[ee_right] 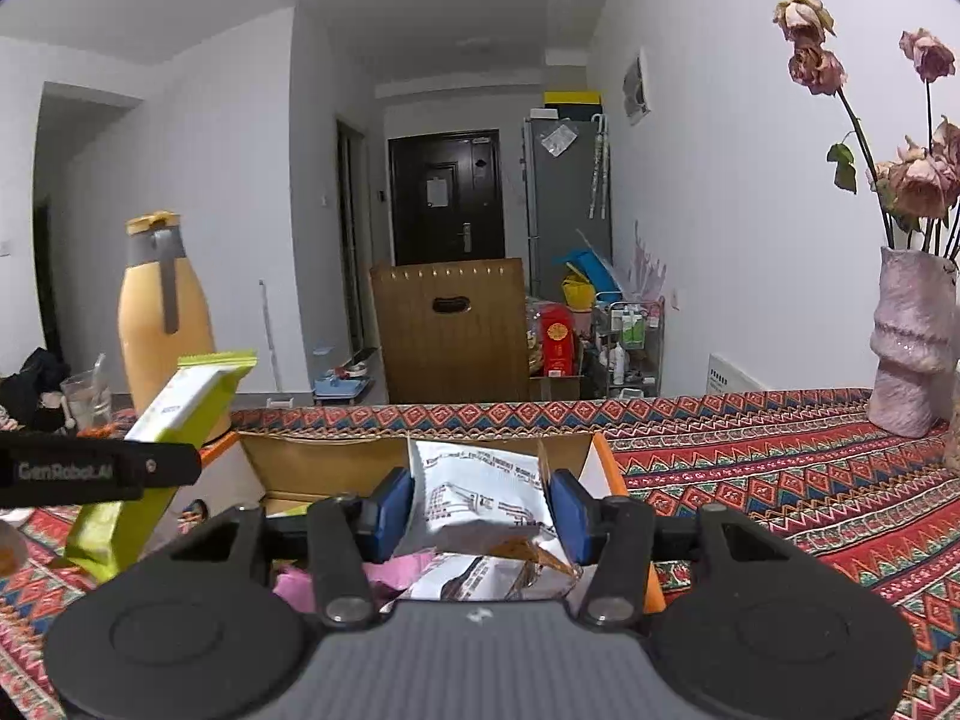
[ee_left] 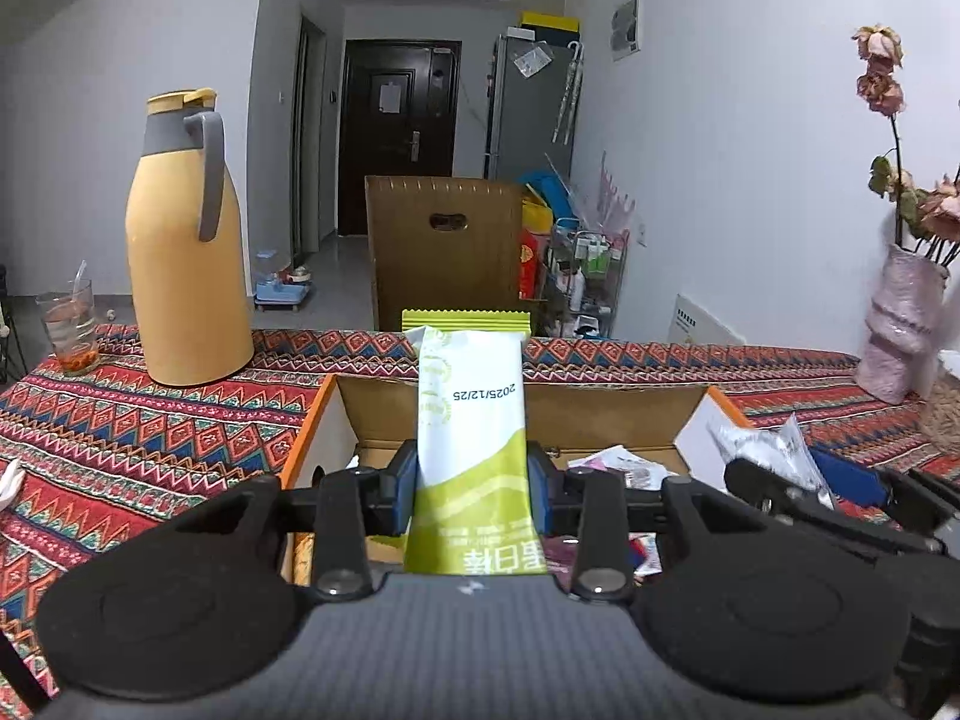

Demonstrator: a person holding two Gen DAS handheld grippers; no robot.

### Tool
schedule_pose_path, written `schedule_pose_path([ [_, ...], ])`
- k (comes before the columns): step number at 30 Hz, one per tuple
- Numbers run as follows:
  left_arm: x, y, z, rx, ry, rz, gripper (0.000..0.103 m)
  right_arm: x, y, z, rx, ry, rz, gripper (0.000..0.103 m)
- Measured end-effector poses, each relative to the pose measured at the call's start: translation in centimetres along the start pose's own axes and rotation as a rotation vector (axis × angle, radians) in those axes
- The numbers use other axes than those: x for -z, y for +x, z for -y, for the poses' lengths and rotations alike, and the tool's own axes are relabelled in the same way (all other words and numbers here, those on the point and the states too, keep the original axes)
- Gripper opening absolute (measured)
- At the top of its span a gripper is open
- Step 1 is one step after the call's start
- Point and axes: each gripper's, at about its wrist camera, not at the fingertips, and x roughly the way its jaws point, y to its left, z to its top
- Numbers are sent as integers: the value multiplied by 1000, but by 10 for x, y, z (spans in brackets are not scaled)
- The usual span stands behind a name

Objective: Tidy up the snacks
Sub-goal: 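Carry both packets over the box and open both grippers, then grasp a white printed packet with the right gripper while the left gripper grasps the cookie packet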

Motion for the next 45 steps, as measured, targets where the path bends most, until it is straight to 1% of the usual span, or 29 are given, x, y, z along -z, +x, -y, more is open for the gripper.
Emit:
schedule_pose_path([
  [1,4,3,-2,3,-8,-1,41,4,5,-1,-2,-12,-9,52],
  [2,7,5,-4,1,-17,-3,49,8,9,-1,-4,-24,-23,55],
  [3,8,6,-6,7,-21,-8,56,12,12,0,-5,-27,-35,61],
  [4,9,6,-10,11,-34,-8,76,13,14,1,-4,-24,-41,66],
  [5,9,4,-14,7,-57,6,92,15,14,3,-1,-20,-45,72],
  [6,10,1,-17,1,-72,27,96,15,14,4,3,-15,-49,87],
  [7,10,-1,-20,1,-76,38,99,15,13,7,13,-2,-46,100],
  [8,9,-3,-22,9,-85,40,103,14,12,8,22,7,-40,103],
  [11,7,-7,-26,19,-112,43,103,14,9,13,40,37,-39,103],
  [15,1,-16,-28,14,-128,51,103,12,9,18,47,60,-54,103],
  [18,-6,-27,-27,-6,-127,53,103,5,3,19,43,71,-44,103],
  [21,-9,-39,-26,1,-119,30,103,-2,-9,18,49,65,-36,103],
  [25,-2,-53,-28,-5,-70,-32,103,-5,-29,16,30,50,-56,103],
  [28,12,-62,-31,-5,-31,-87,103,3,-41,14,11,23,-96,103],
  [30,29,-66,-34,-8,6,-132,103,12,-48,12,6,0,-135,103],
  [33,54,-70,-37,-14,40,-191,103,30,-50,9,0,-34,-214,103],
  [36,76,-73,-40,-11,49,-233,103,51,-45,6,3,-47,-298,103],
  [39,92,-71,-45,-1,33,-248,103,65,-34,1,2,-33,-377,103],
  [42,103,-71,-51,2,19,-234,103,72,-23,-6,25,-11,-410,103],
  [44,107,-72,-55,6,9,-210,103,72,-16,-8,30,8,-417,100],
  [45,108,-72,-56,2,6,-206,103,71,-13,-8,36,11,-421,95],
])
